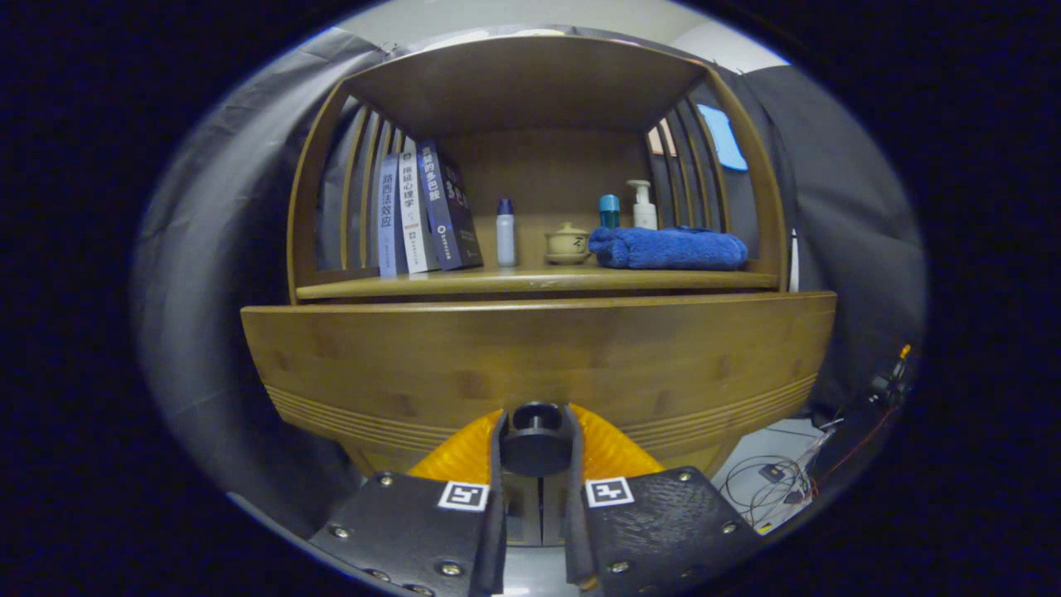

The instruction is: Pull open the drawer, take out the items inside it, and place them on the countertop above the cabinet.

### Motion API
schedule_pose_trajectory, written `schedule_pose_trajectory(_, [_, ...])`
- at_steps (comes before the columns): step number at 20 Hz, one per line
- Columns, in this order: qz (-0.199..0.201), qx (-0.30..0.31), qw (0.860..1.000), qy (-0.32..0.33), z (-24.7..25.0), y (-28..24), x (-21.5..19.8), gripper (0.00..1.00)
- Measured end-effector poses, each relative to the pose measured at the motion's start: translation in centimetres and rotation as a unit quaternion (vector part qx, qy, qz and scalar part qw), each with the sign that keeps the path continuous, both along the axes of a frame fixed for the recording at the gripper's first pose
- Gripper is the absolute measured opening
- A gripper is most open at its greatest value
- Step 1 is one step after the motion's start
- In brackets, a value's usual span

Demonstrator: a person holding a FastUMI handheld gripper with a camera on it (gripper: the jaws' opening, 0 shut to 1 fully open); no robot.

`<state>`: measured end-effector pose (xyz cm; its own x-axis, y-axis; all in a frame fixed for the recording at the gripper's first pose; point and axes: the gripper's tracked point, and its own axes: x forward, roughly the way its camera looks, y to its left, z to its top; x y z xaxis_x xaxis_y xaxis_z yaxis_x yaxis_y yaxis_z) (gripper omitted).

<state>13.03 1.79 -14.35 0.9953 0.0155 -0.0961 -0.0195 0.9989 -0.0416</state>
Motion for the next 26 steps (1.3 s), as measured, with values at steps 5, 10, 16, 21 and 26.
schedule_pose_trajectory(5, [0.01,0.004,1.0,0.012,-1.0,-1.0,-5.3,0.28])
schedule_pose_trajectory(10, [0.014,-0.005,1.0,0.02,-1.6,-0.6,-8.8,0.28])
schedule_pose_trajectory(16, [0.028,0.003,0.999,0.026,-2.1,0.3,-11.2,0.28])
schedule_pose_trajectory(21, [0.036,-0.008,0.998,0.048,-2.3,0.2,-11.4,0.28])
schedule_pose_trajectory(26, [0.038,0.03,0.998,0.03,2.3,0.9,-12.2,1.0])
